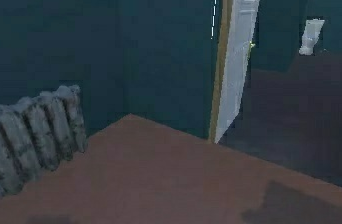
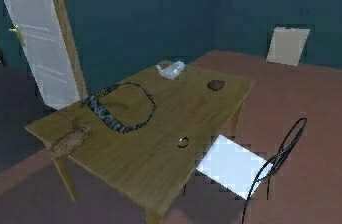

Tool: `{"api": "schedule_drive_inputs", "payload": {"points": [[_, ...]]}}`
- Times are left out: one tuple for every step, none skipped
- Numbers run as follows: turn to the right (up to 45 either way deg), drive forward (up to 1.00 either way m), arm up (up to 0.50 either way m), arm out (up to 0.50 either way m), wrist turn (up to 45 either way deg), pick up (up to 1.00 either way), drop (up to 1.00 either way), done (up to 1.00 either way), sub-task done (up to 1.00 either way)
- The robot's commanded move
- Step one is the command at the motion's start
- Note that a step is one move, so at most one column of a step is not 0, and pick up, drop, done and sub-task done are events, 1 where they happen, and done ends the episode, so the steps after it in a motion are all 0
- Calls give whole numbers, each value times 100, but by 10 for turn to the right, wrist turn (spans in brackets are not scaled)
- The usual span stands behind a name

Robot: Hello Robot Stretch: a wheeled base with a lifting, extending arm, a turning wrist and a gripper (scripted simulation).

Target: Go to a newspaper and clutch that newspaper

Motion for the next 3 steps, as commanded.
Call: {"api": "schedule_drive_inputs", "payload": {"points": [[210,0,0,0,0,0,0,0,0],[0,100,0,0,0,0,0,0,0],[30,0,0,0,0,0,0,0,0]]}}
